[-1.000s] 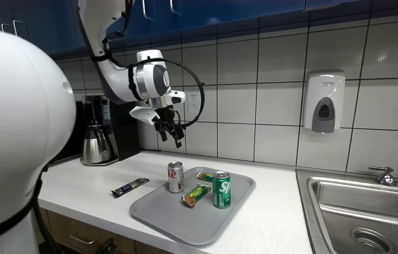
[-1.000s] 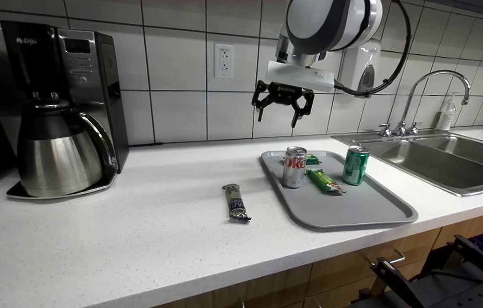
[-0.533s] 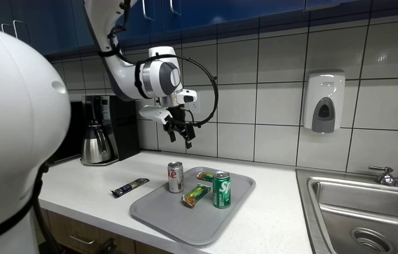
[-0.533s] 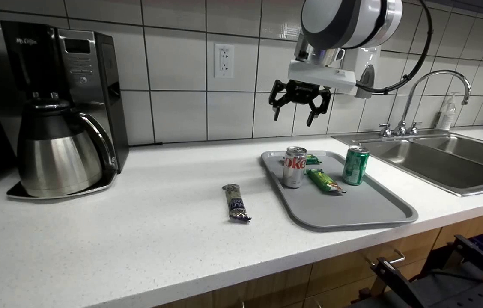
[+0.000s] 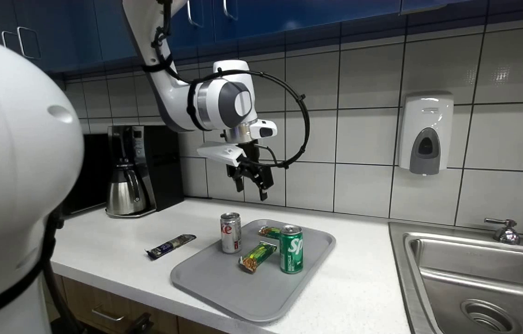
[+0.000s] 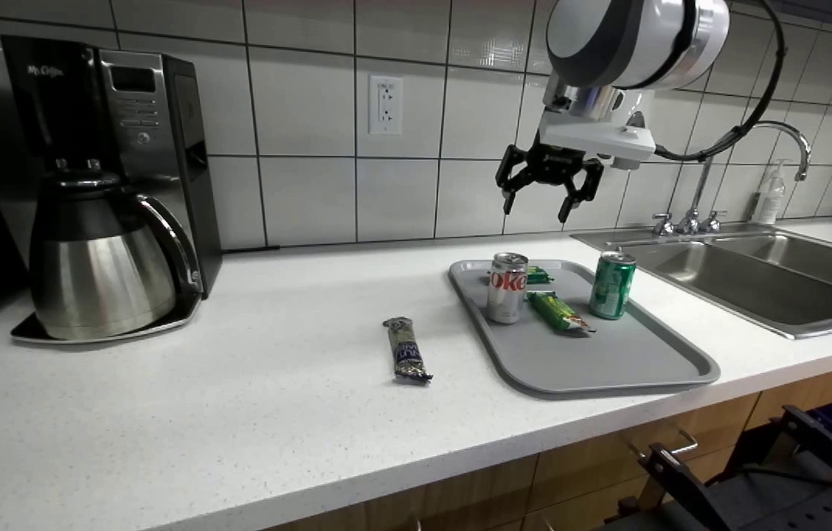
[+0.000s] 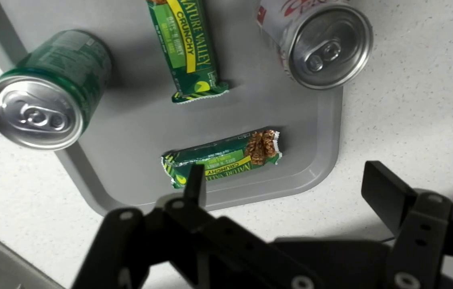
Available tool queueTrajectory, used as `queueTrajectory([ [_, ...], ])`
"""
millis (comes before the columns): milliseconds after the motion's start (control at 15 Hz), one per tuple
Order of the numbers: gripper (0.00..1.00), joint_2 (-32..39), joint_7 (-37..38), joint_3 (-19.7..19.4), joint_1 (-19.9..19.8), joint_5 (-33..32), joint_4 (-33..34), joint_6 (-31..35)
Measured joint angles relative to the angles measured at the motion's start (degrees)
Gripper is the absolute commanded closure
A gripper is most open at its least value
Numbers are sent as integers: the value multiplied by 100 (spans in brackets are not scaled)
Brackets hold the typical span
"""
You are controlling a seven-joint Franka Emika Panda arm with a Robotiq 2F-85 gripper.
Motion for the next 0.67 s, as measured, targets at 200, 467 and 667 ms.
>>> queueTrajectory([
  [200,0,-19,-189,-19,-151,0,-67,0],
  [467,0,-25,-293,-34,-264,-7,-151,-10],
  [667,0,-25,-297,-47,-300,-26,-203,-38],
])
